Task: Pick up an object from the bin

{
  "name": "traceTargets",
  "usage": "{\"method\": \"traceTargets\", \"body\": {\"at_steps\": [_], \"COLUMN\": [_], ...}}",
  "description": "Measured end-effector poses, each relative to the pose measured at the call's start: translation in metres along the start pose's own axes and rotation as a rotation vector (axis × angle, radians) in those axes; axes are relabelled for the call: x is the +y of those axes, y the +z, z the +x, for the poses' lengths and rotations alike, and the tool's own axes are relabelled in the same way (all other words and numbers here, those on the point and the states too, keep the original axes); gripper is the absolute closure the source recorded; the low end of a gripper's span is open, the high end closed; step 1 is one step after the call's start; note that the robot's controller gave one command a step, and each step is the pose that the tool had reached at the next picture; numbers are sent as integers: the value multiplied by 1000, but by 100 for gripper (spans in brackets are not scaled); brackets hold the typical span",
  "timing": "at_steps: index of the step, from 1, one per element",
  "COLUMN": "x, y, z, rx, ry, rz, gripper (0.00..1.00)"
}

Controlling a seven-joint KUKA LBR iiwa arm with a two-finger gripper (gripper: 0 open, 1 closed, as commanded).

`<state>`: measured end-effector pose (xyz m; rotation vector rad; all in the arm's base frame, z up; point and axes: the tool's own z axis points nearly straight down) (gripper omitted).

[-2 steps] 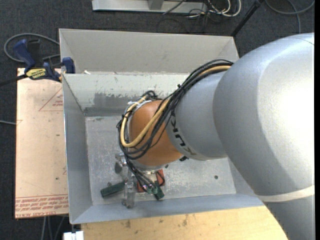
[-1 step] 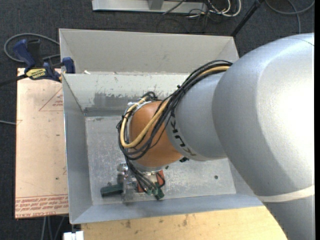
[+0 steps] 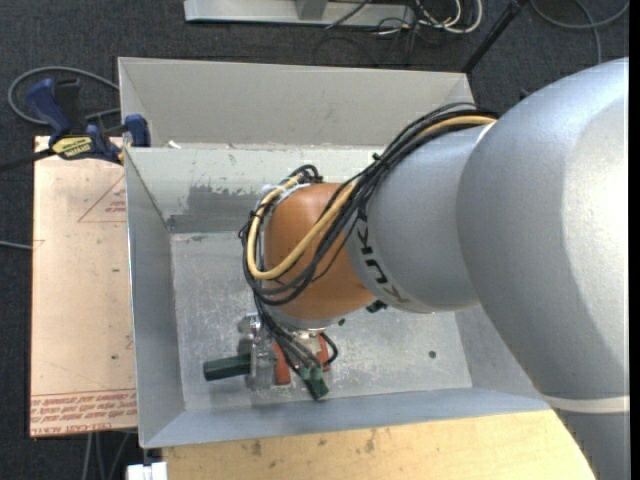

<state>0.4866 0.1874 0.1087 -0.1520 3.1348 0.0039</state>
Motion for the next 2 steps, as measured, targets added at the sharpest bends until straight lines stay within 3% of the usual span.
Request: {"method": "traceTargets", "body": {"at_steps": [2], "x": [1], "y": [-18], "z": [-1], "rx": [2], "ry": [3], "rz": [1], "gripper": [100]}}
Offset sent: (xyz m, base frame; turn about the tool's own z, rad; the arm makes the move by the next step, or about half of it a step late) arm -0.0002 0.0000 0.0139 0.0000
